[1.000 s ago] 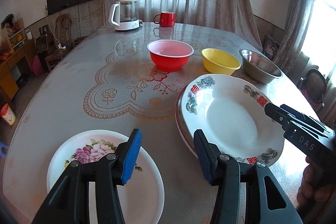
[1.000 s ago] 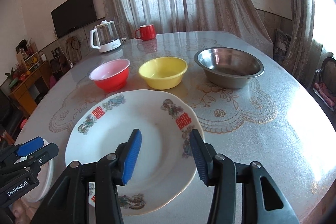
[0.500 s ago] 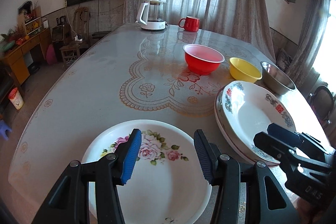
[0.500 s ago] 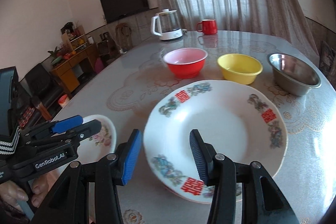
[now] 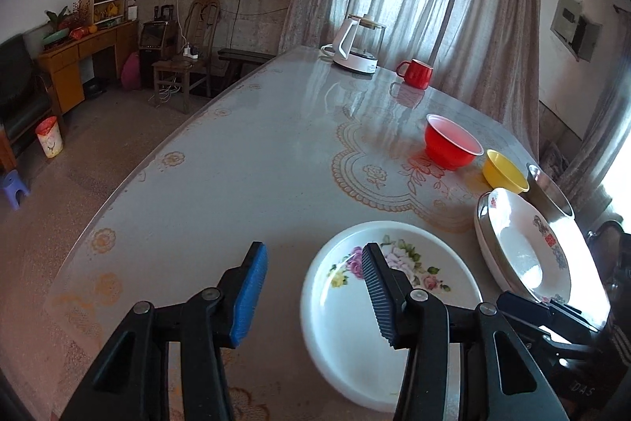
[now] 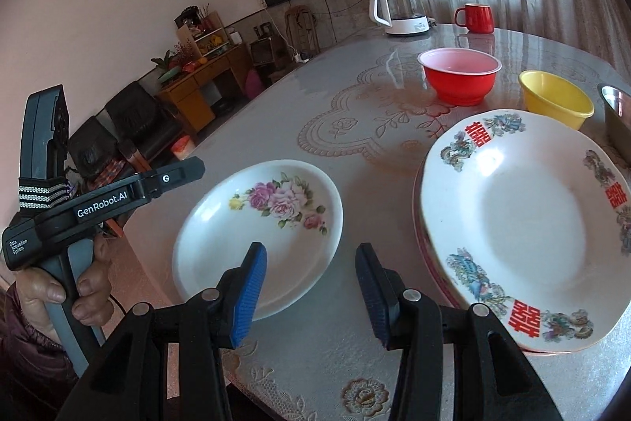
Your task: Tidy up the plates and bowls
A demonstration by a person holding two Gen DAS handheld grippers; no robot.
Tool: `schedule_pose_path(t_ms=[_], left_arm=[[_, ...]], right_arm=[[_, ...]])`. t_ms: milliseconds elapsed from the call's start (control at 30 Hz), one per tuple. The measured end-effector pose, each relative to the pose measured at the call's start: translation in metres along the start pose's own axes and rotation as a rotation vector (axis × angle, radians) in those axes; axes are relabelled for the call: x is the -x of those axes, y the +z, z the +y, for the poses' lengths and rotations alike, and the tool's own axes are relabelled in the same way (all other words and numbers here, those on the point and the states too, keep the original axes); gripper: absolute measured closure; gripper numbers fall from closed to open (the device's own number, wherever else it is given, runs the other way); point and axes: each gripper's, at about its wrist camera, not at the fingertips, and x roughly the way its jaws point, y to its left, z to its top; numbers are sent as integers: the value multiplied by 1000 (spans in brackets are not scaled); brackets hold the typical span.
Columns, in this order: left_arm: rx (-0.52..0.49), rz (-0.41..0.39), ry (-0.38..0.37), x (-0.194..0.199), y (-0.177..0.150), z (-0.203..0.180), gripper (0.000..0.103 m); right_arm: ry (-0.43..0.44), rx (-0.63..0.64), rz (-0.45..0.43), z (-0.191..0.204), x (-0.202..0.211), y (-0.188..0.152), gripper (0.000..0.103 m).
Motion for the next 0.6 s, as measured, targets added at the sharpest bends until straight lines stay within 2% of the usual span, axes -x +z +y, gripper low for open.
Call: schedule_pose_path(t_ms=[133,200,267,400,500,533,600], left_arm=[[18,28,-12,-4,-11,12,63],[15,38,-21,-4,-17,14,67],[-1,55,-36,-6,-22,14,67],[6,88,-40,-16,-25,13,67],[-5,111,-54,-23,-28,9,68],[-21,115,-60,-25,-30,6,70],[-74,97,-61,-25,-33,-2,82]], right_arm=[[7,-6,26,1,-7,-5,59],[3,-3,37,1,-10,-7,63],[-2,-2,41,1,-12,-9,66],[-8,7,55,1,-16,-10,78],[0,0,53,0,-18,-10,78],[9,-8,53,-1,-18,-10,78],[31,-23,57,-4,-20,-11,78]])
